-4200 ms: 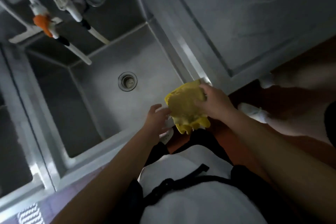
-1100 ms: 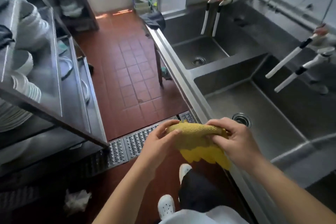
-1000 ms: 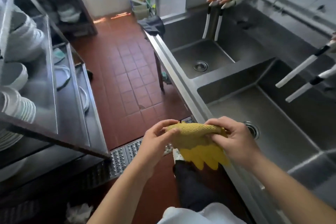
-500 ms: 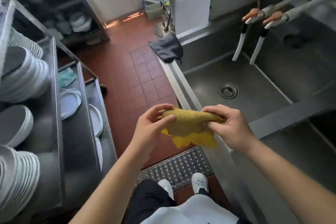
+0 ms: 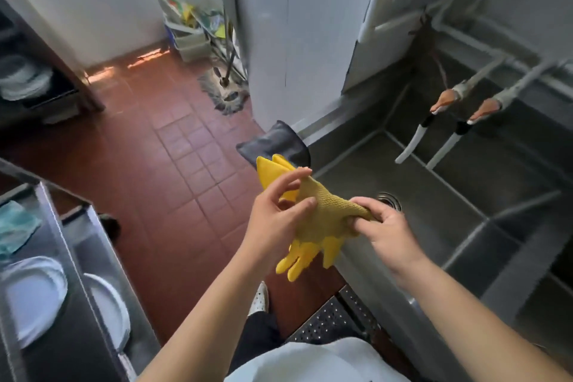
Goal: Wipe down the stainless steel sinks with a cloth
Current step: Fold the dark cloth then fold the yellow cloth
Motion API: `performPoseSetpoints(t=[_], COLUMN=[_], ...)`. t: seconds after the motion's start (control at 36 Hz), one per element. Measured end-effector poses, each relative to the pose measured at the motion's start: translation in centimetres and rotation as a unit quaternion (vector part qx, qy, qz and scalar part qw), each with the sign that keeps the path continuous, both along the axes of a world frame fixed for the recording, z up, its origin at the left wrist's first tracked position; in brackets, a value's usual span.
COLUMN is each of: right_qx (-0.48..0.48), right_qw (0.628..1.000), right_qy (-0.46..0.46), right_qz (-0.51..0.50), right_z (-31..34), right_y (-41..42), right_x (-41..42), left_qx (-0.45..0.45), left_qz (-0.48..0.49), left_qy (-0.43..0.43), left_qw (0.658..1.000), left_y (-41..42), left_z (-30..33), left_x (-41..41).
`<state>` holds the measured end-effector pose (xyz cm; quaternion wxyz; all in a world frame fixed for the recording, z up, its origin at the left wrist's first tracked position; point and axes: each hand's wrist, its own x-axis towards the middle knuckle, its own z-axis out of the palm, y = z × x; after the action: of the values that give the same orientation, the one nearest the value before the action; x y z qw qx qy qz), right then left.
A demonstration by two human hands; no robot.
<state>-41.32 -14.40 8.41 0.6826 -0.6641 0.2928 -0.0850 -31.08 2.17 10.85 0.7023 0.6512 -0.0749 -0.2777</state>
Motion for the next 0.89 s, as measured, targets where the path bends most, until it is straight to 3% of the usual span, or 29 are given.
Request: performPoseSetpoints(t=[0.22, 0.33, 0.58, 0.67, 0.78, 0.89], right_qx=[0.014, 0.084, 0.007, -0.046, -0.203, -0.308], right_qw=[0.997, 0.993, 0.998, 0.996, 0.975, 0.949], right_qy=[0.058, 0.05, -0.002, -0.045, -0.07, -0.054], right_qz=[-0.039, -0.06, -0.064, -0.069, -0.063, -0.041], right_z=[-0.6, -0.7, -0.1, 1.2, 2.2, -0.3], right_y=[0.9, -0.4, -8.3, -11.6, -15.9, -17.1], right_x=[4.3, 5.9, 13.5, 17.0, 20.9, 24.4], left_qx=[0.004, -0.015, -0.004, -0.04, -0.1, -0.057], left_qz=[-0.079, -0.106, -0.147, -0.166, -0.163, -0.062], left_qy=[0.059, 0.146, 0.146, 0.104, 0.055, 0.108], left_qw=[0.995, 0.983, 0.978, 0.98, 0.98, 0.991], left_y=[-1.0, -2.5, -9.3, -12.5, -15.9, -17.5], left_z=[-0.5, -0.5, 0.7, 1.4, -0.2, -5.5], left_x=[6.9, 9.0, 16.1, 18.2, 20.9, 22.5])
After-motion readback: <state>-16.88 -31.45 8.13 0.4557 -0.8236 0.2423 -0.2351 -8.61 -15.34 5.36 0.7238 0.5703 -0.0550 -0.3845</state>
